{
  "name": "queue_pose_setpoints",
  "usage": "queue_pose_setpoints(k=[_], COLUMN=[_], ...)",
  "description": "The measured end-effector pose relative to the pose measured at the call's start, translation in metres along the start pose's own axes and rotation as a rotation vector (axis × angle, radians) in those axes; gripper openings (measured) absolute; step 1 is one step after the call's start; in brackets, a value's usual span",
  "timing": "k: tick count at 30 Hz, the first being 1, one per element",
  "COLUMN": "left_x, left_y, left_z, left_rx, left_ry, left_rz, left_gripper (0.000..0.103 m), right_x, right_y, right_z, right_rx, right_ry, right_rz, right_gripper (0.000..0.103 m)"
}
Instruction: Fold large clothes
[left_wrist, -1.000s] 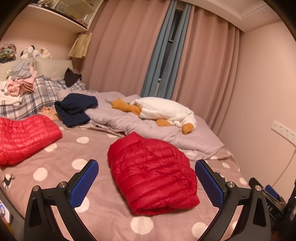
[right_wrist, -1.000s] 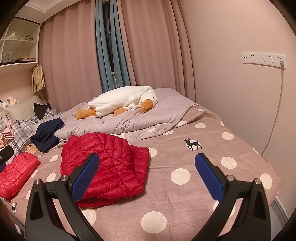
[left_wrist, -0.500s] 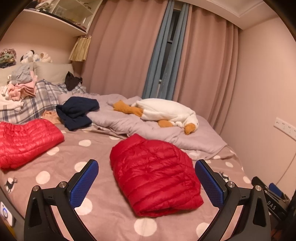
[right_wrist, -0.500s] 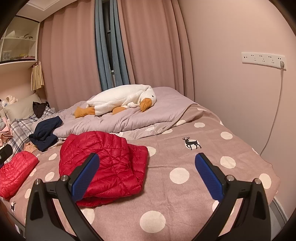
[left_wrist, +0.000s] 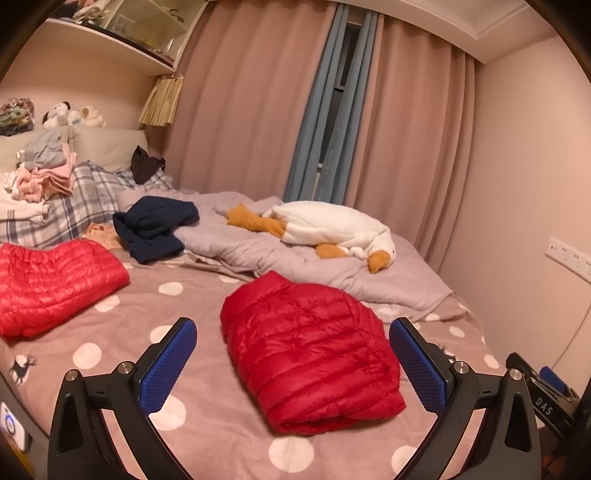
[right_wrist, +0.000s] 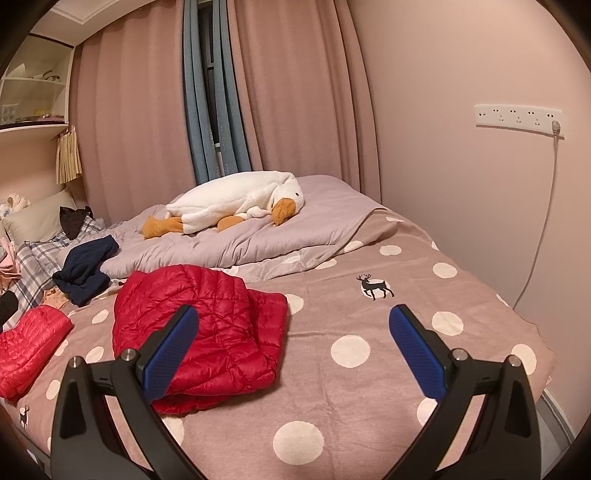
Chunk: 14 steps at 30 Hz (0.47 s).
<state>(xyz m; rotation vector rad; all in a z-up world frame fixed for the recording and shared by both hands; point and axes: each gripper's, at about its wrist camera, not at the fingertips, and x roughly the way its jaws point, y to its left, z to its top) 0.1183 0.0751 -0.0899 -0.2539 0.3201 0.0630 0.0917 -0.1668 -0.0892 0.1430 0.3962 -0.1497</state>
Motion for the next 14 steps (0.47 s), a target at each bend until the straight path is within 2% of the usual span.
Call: queue_pose_setpoints(k=[14], left_x=[-0.0026], left_y=[-0.0001], left_z=[-0.0008], left_rx=[-0.001], left_ry=[-0.007], left_rz=[-0.007], left_gripper=[0.103], right_x=[-0.0032], right_y=[-0.0047], right_z=[0.0013], right_rx=[-0.003], right_ry=[-0.014], right_rz=[-0.007], right_gripper=[0.103])
